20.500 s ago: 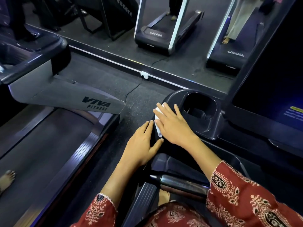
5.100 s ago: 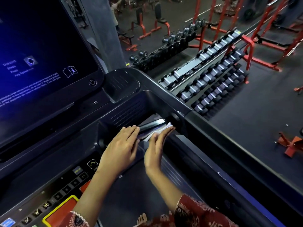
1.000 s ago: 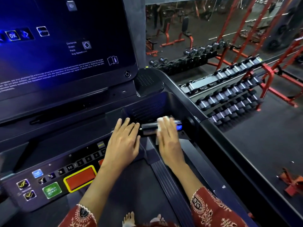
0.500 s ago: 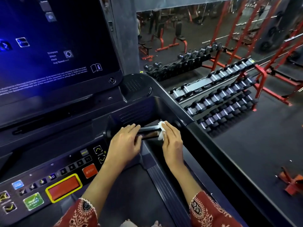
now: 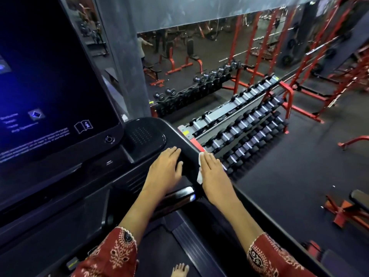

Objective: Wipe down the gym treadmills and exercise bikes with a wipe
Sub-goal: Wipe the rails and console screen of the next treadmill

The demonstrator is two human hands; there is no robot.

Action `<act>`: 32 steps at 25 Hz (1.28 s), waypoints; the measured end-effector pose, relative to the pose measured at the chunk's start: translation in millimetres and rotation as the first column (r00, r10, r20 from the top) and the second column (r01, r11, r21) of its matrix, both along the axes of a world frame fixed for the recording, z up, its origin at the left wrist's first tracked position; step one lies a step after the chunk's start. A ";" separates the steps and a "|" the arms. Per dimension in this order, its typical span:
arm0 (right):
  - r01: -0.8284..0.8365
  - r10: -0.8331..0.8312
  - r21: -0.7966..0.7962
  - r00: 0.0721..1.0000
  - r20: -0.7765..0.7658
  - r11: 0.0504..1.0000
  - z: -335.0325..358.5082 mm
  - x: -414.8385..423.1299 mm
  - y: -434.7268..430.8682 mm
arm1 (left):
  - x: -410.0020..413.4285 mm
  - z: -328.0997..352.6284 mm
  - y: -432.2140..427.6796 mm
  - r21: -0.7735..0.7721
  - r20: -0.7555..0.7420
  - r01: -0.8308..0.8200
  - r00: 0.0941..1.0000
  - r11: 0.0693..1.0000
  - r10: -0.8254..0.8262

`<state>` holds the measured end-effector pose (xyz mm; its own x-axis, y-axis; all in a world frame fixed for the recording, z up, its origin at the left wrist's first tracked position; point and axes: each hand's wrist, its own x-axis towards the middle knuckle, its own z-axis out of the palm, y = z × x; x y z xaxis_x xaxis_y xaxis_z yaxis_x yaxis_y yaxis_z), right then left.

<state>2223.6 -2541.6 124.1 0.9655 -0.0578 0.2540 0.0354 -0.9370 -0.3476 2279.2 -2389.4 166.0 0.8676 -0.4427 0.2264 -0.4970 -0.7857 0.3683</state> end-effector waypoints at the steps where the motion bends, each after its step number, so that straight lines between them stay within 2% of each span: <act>1: -0.032 0.030 -0.056 0.999 -0.040 0.998 -3.1 10.0 1.4 | 7.9 -3.0 -2.4 0.017 -0.009 0.007 1.000 1.000 -0.007; 4: -0.091 0.079 -0.107 0.991 -0.113 0.990 6.6 49.1 11.9 | 29.0 -9.4 -5.6 0.038 -0.028 0.033 0.999 0.999 -0.031; 8: -0.120 0.109 -0.033 0.968 -0.228 0.992 29.7 55.2 7.3 | 46.6 -19.8 -2.5 0.008 -0.052 0.095 0.994 0.995 -0.095; 11: -0.025 0.027 0.012 0.956 -0.293 1.000 37.2 16.9 -0.8 | 43.2 -26.8 -3.8 0.007 -0.030 0.224 0.974 0.975 -0.223; 14: 0.061 -0.081 -0.067 0.930 -0.358 0.996 42.8 8.2 -0.8 | 42.8 -31.5 -7.1 -0.004 -0.031 0.266 0.964 0.964 -0.266; 17: 0.085 -0.086 -0.024 0.879 -0.469 0.996 50.6 36.2 6.9 | 43.6 -32.6 -5.8 -0.018 0.000 0.270 0.963 0.963 -0.270; 19: 0.064 -0.059 -0.006 0.878 -0.476 0.998 48.5 40.4 3.6 | 41.0 -33.2 -7.1 -0.036 0.000 0.278 0.961 0.960 -0.278; 22: 0.085 -0.094 -0.040 0.883 -0.460 0.996 42.8 6.3 -8.3 | 35.2 -31.6 -15.2 0.014 0.007 0.355 0.935 0.935 -0.355; 24: 0.173 -0.159 -0.013 0.866 -0.474 0.985 41.7 -31.9 -18.9 | 28.2 -30.7 -22.6 0.088 0.009 0.443 0.895 0.892 -0.446; 27: 0.275 -0.274 -0.084 0.782 -0.561 0.958 44.8 -73.2 -36.1 | 13.8 -33.0 -29.0 0.054 -0.025 0.487 0.874 0.872 -0.486; 29: 0.281 -0.309 -0.135 0.789 -0.531 0.950 45.0 -73.4 -31.1 | 3.3 -35.7 -35.2 0.034 -0.008 0.512 0.859 0.859 -0.512; 31: 0.232 -0.275 -0.155 0.883 -0.380 0.960 34.6 -60.2 -16.8 | -6.6 -37.5 -42.8 0.037 0.014 0.561 0.828 0.827 -0.561; 32: 0.284 -0.316 -0.142 0.892 -0.323 0.948 28.2 -59.5 -11.2 | -11.8 -39.1 -46.9 0.019 0.025 0.583 0.812 0.812 -0.583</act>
